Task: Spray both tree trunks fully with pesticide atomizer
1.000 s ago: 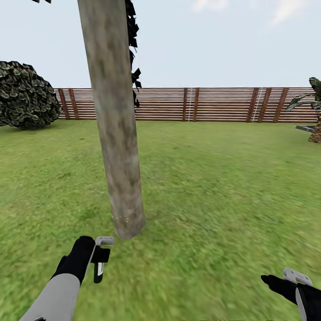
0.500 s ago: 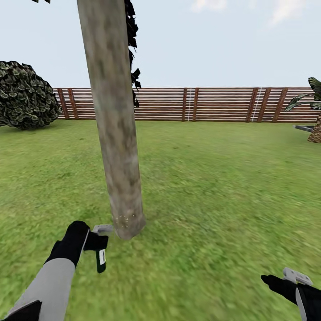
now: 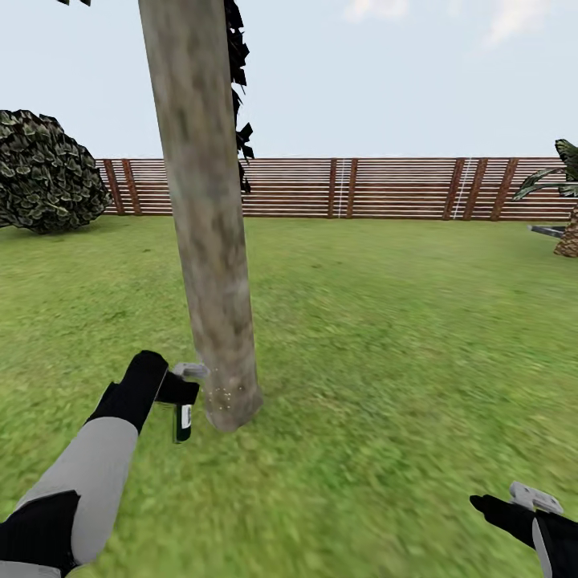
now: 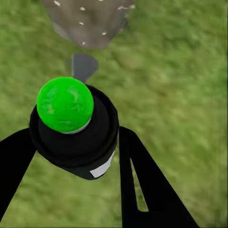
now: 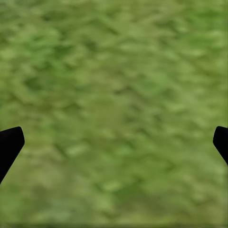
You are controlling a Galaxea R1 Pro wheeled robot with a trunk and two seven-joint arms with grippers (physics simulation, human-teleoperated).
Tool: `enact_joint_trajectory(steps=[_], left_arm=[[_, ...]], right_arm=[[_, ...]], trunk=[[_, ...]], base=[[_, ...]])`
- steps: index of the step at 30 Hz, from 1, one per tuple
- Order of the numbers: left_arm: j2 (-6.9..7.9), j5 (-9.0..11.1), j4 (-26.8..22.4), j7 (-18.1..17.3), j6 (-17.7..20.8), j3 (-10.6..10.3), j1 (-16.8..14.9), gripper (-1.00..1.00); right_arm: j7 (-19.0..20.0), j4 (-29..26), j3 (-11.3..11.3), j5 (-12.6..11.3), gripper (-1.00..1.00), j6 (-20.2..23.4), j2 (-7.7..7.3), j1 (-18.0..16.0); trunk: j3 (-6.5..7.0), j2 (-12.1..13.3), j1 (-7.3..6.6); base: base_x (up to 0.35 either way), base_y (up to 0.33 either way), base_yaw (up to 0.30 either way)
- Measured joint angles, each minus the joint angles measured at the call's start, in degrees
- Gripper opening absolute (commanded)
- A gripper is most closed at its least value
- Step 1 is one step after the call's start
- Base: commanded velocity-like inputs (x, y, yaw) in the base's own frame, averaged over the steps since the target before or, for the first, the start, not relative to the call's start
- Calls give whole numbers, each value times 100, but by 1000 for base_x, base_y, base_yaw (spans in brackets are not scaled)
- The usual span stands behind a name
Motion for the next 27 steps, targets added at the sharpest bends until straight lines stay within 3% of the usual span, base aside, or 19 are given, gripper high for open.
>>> enact_joint_trajectory(steps=[2, 6, 7, 8, 11, 12, 14, 18, 27], left_arm=[[36, -75, -3, -521, -3, -9, -117, -100], [116, -705, -4, -1025, -13, -15, -296, -100], [157, -1130, -4, -1493, -19, -15, -384, -100], [180, -1412, -4, -1795, -18, -15, -455, -100], [202, -2013, -8, -2291, -26, -14, -540, -100], [207, -2436, -12, -2621, -31, -14, -570, -100], [208, -2677, -18, -2889, -25, -13, -639, -100], [209, -2928, -21, -3184, -33, -13, -825, -100], [209, -2979, -22, -3243, -31, -10, -1287, -100]], right_arm=[[0, 0, 0, 0, 100, 0, 0, -1], [0, 0, 0, 0, 100, 0, 0, 1], [-4, 0, 0, 0, 100, 0, 0, 1], [-6, 0, 0, 0, 100, 0, 0, 0], [-8, 0, 0, 0, 100, 0, 0, -1], [-7, 0, 0, 0, 100, 0, 0, 0], [-6, 0, 0, 0, 100, 0, 0, 0], [-6, 0, 0, 0, 100, 0, 0, 2], [-7, 0, 0, 0, 100, 0, 0, 1]], trunk=[[0, 0, 0], [0, 0, 0], [0, 0, 0], [0, 0, 0], [0, 0, 0], [0, 0, 0], [0, 0, 0], [0, 0, 0], [0, 0, 0]], base=[[0, 0, 0], [0, 0, 0], [0, 0, 0], [0, 0, 0], [0, 0, 0], [0, 0, 0], [0, 0, 0], [0, 0, 0], [0, 0, 0]])
